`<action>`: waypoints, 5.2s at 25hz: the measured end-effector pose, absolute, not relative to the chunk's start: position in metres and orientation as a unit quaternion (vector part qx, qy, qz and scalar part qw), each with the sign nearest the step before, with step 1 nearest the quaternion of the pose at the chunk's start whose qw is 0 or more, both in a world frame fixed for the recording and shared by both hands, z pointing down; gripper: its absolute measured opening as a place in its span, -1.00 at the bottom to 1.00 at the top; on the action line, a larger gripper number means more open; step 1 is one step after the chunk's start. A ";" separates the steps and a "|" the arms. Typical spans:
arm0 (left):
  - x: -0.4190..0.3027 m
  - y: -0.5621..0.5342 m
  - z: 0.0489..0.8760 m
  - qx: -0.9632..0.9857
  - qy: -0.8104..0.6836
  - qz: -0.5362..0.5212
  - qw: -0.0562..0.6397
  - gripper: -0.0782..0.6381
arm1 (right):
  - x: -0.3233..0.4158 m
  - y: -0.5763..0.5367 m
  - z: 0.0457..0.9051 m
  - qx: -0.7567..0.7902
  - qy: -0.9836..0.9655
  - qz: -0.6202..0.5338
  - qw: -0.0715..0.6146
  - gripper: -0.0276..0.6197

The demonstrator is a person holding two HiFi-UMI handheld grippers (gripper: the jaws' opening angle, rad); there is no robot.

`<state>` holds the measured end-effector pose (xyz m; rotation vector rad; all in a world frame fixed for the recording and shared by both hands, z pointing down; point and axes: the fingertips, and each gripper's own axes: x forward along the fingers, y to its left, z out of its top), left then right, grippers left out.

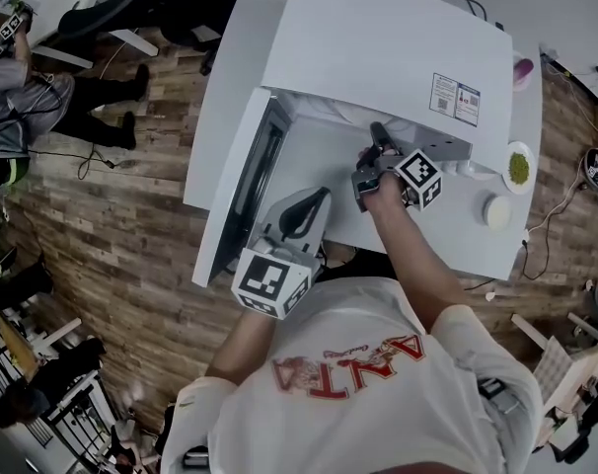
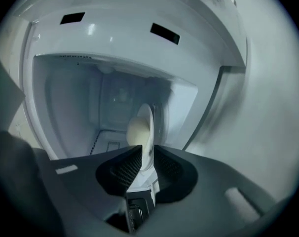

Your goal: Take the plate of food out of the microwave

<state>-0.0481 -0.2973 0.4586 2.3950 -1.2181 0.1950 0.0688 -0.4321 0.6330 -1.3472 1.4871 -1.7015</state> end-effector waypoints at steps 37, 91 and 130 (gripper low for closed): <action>-0.058 -0.280 0.459 0.869 -0.433 0.077 0.228 -0.76 | 0.071 -0.424 0.633 -0.461 0.549 -0.629 0.301 -0.86; 0.040 -0.216 0.438 0.952 -0.229 0.089 0.184 -0.76 | 0.296 -0.159 0.685 -0.610 0.390 -0.550 0.416 -0.86; 0.001 -0.236 0.396 0.949 -0.282 0.049 0.135 -0.76 | 0.172 -0.243 0.490 -0.589 0.743 -0.317 0.027 -0.89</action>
